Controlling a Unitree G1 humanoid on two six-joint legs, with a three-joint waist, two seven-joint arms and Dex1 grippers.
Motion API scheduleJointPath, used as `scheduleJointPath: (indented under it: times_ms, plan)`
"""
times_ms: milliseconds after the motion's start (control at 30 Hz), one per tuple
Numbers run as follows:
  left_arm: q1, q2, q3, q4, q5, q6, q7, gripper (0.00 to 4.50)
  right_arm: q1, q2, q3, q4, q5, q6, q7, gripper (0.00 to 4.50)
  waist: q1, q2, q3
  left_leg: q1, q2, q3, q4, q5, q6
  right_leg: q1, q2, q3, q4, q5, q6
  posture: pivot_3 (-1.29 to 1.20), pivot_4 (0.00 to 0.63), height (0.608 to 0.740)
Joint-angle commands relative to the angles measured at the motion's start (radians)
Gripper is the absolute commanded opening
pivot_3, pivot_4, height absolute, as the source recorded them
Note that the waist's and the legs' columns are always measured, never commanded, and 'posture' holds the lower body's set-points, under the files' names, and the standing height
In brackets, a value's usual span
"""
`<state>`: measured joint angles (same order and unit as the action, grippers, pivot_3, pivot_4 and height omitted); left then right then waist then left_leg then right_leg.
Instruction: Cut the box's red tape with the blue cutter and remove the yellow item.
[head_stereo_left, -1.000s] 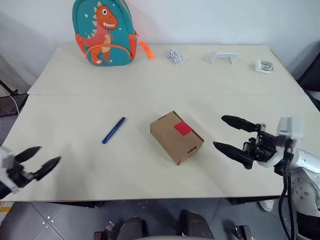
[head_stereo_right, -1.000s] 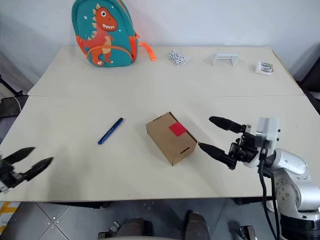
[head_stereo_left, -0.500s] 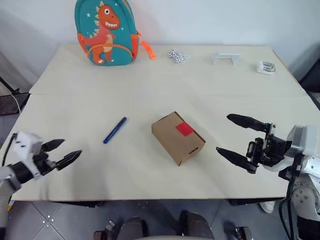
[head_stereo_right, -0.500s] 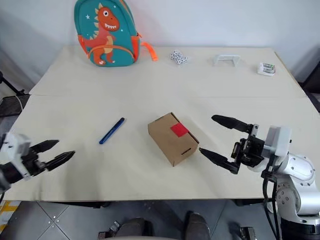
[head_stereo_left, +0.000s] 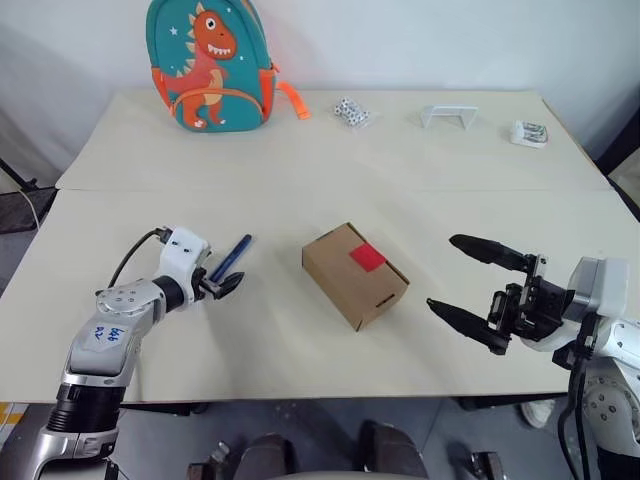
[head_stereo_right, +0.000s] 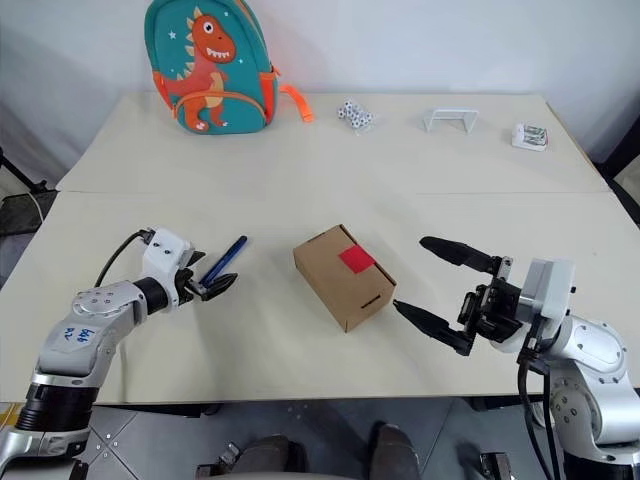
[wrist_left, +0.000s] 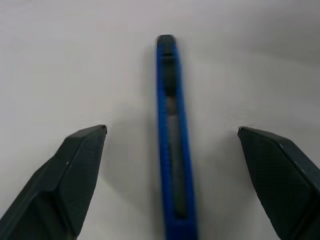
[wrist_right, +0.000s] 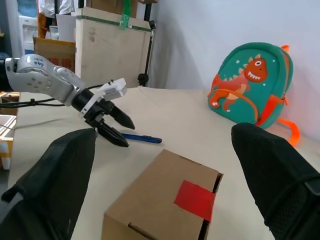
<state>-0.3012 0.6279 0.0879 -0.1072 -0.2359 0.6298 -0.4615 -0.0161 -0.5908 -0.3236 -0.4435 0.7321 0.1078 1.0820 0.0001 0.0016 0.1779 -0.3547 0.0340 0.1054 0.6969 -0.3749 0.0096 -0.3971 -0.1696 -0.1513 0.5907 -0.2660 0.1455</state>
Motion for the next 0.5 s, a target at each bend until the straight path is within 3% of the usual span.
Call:
scheduleJointPath:
  times_ms: [33,433,500]
  plan:
    - [0.003,0.002,0.008,0.009,0.021,-0.005,0.005,4.44,0.014,-0.008,-0.013,-0.044,0.018,-0.006,-0.016,4.5,0.0,0.0,0.0,0.0,0.0,0.0,0.0,0.0,0.0,0.0,0.0,0.0,0.0,0.0,0.0,0.0,0.15,0.74]
    - [-0.011,-0.019,0.031,0.096,-0.034,0.119,-0.022,4.44,-0.006,-0.004,0.011,-0.045,0.016,-0.005,-0.042,4.5,0.001,0.001,-0.001,0.002,0.0,0.0,0.001,0.0,0.0,0.001,0.0,0.002,0.001,0.0,0.0,0.0,0.15,0.74]
    - [-0.005,-0.002,0.018,0.09,-0.03,0.133,-0.042,4.06,-0.002,0.0,0.015,-0.05,0.014,-0.009,-0.045,4.5,0.0,0.001,-0.001,0.002,0.0,0.0,0.001,0.0,0.0,0.001,0.0,0.002,0.001,0.0,0.0,0.0,0.15,0.74]
